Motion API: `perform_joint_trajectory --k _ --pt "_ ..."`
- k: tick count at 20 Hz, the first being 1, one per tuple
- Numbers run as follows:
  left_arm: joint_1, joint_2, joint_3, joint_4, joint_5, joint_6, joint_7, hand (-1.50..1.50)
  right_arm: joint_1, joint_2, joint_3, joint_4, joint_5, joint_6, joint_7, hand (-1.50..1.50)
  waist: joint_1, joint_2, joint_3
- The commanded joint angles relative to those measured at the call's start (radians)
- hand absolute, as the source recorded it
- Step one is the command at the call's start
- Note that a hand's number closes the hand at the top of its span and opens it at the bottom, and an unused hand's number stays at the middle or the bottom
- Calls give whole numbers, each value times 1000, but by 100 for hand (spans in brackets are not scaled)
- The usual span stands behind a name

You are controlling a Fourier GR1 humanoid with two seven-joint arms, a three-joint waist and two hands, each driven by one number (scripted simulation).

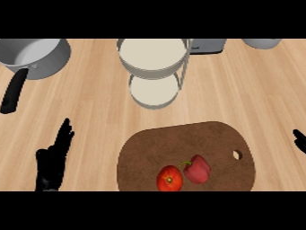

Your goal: Pick the bell pepper from the cutting board and place it in the tiered basket

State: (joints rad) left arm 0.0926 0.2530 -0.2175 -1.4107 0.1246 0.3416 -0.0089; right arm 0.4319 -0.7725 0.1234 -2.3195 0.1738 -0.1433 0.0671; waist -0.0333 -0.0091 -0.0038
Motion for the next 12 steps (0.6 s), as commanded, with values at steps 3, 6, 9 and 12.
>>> perform_joint_trajectory --k 3,6,9,12 --pt "11 14 0 1 -3 -16 23 0 62 -69 50 -193 327 0 302 -150 17 5 0" --pt "-35 -13 7 32 5 -17 22 0 28 -29 166 -195 435 -50 380 -150 19 7 -1" --pt "2 6 -8 4 -7 -33 10 0 -28 -33 225 -157 483 -61 455 -150 33 6 -1" --pt "-8 -18 -15 34 -15 -24 0 0 -100 -16 301 -76 558 -80 482 -150 38 7 -1"
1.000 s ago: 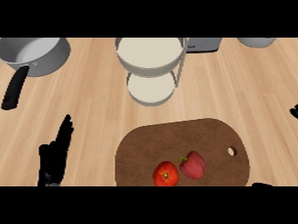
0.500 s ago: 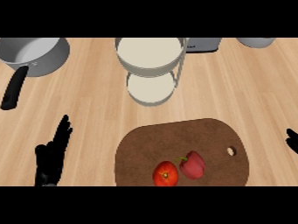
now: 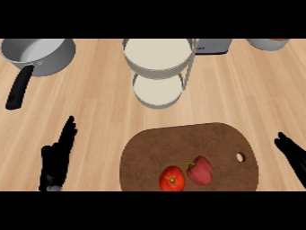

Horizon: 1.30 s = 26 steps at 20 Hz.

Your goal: Pick the bell pepper from the cutting board and place it in the tiered basket

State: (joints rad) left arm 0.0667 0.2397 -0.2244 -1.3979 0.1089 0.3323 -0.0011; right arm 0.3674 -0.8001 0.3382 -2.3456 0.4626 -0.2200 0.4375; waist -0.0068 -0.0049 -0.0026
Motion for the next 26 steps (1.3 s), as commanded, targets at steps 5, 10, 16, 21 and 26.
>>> perform_joint_trajectory --k 5,10,16,21,26 --pt "-18 -10 -8 19 -6 -13 21 0 -103 7 200 3 420 58 252 -150 3 1 -2" --pt "-19 -9 -5 20 -5 -25 31 0 -211 160 398 91 640 194 448 -150 16 4 0" --pt "0 -33 7 17 -17 -24 1 0 -349 463 579 231 771 343 563 -150 14 5 2" --pt "16 -41 -4 -24 -60 -4 56 0 -323 505 560 328 776 361 543 -150 10 4 3" --pt "45 -44 33 53 -36 -55 -67 0 -340 582 554 278 792 564 650 -150 8 5 2"
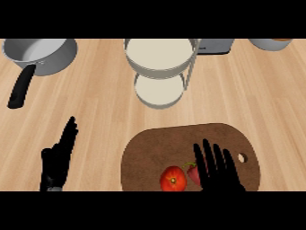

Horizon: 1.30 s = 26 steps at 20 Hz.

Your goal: Pick the bell pepper from the cutting board and place it in the tiered basket

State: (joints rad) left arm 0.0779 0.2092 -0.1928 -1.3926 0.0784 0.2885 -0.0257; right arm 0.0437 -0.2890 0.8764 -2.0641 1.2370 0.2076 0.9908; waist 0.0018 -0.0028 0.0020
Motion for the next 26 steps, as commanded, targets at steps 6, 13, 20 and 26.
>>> perform_joint_trajectory --k 6,13,20,26 --pt "5 -41 -4 1 -49 28 30 0 23 72 -38 56 12 101 15 -150 -2 2 -2" --pt "-35 -50 39 48 -40 -18 18 0 -37 137 -144 85 -18 211 -23 -150 -2 3 -2" --pt "49 -50 14 -74 -75 -14 65 0 31 177 -147 179 11 126 -46 -150 -1 2 -2" --pt "-20 -29 107 17 -42 -68 51 0 20 163 -234 213 -28 149 -115 -150 -2 3 -2"
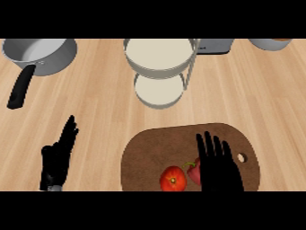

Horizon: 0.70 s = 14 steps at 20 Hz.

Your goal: Pick the bell pepper from the cutting board and place it in the tiered basket

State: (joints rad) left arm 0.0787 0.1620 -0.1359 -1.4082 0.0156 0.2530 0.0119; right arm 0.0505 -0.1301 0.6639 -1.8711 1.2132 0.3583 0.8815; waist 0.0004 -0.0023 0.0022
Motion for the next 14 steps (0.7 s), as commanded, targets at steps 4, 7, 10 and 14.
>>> perform_joint_trajectory --k 4,7,10,14 --pt "33 1 18 -50 -14 -29 45 0 44 0 -1 95 23 -90 -56 150 1 2 -2" --pt "-26 -54 14 53 -46 3 6 0 -58 28 -64 137 12 -48 -88 150 0 2 -2" --pt "23 -10 33 -41 -26 -48 46 0 -25 20 -29 110 15 -71 -129 150 1 2 -2" --pt "-32 -38 42 77 -28 -45 -24 0 -87 7 11 290 110 -193 -195 150 2 3 -2"
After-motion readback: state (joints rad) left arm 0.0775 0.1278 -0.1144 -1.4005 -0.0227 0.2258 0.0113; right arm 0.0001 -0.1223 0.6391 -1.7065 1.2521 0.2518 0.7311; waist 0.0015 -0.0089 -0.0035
